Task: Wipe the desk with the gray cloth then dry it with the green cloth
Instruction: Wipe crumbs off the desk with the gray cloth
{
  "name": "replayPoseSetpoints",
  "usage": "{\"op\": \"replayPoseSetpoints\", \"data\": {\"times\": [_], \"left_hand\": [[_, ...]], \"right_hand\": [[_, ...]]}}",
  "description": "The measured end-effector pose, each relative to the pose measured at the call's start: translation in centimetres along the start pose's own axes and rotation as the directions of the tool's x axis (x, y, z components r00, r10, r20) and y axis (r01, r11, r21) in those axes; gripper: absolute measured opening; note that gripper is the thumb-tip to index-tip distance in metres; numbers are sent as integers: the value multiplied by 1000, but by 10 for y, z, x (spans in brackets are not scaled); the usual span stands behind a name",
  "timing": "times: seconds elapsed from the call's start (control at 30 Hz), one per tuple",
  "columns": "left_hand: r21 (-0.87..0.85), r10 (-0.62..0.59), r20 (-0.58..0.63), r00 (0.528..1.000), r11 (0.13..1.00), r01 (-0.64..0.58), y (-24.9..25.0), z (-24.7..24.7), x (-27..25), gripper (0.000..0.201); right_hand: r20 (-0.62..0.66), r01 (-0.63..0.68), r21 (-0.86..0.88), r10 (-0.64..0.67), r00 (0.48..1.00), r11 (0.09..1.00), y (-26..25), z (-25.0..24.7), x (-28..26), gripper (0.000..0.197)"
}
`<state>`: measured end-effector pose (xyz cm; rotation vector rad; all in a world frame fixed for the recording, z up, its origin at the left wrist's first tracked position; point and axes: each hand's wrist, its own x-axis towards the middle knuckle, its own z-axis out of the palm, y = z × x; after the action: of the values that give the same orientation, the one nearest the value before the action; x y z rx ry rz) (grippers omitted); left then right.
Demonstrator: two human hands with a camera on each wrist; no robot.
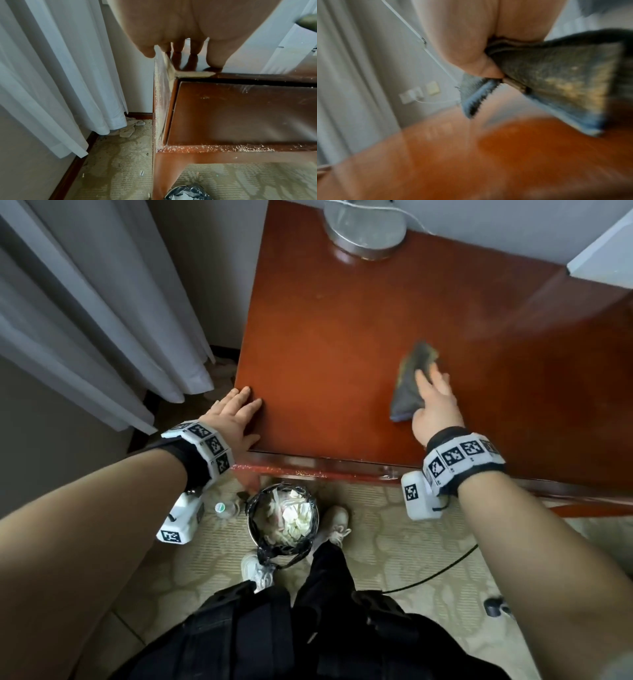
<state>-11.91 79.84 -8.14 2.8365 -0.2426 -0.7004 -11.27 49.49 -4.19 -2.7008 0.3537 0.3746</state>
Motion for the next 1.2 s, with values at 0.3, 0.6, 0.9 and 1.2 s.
{"op": "replayPoseSetpoints", "data": {"times": [0.3,0.6,0.9,1.2], "left_hand": [[24,-34,-28,999,999,35,3,1,0,64],[43,-48,7,999,998,47,8,-4,-1,64],[80,11,213,977,996,-28,-17,-32,-17,64],[-125,-51,126,991,990,67,-23,-16,3,84]], "right_hand": [[529,367,-112,-257,809,923,-53,66,-83,84],[175,-230,-321,296,939,919,18,21,-59,83],[520,344,-175,-210,828,922,-60,40,-48,71],[-16,-195,-164,195,981,967,-47,-20,90,60]]}}
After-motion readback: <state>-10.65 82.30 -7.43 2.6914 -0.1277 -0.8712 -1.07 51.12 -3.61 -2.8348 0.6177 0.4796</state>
